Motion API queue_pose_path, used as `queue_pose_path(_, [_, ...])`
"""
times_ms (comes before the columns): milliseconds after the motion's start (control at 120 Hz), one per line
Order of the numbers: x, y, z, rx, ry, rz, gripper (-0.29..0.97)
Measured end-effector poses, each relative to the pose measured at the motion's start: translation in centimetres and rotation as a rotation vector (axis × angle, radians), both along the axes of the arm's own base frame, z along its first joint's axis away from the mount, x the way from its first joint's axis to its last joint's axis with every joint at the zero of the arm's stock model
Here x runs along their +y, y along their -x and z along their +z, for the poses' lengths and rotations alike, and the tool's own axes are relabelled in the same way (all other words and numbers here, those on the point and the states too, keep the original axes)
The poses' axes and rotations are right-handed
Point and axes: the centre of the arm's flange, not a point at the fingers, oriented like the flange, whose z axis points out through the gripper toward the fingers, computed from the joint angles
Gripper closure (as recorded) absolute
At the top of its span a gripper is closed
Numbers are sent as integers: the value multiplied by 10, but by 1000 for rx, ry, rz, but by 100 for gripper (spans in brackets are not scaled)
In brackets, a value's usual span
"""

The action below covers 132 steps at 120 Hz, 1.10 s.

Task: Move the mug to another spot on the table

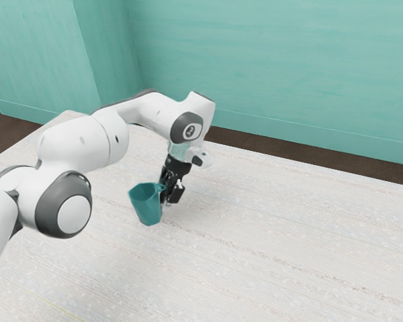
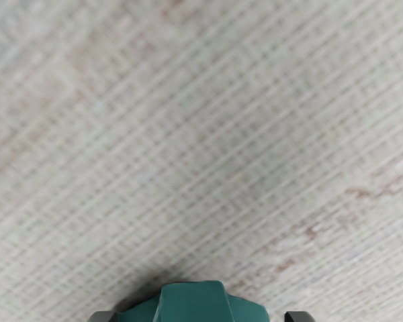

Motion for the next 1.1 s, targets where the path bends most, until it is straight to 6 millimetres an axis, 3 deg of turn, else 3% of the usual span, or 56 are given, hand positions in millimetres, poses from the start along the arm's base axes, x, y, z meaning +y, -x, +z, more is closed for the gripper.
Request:
queue_pose_path(217, [-8, -4, 7, -35, 67, 12, 15])
queue_pose_path(367, [-12, 0, 37, -85, 124, 15, 7])
queue_pose_path(467, [-21, 7, 77, -140, 146, 2, 5])
queue_pose_path(617, [-43, 36, 186, -277, 160, -45, 2])
queue_pose_path(750, [-57, 67, 254, -367, 163, -81, 1])
queue_pose_path(917, [-64, 83, 296, -449, 169, -100, 1])
queue_pose_path(1100, [-69, 84, 307, -480, 178, -109, 0])
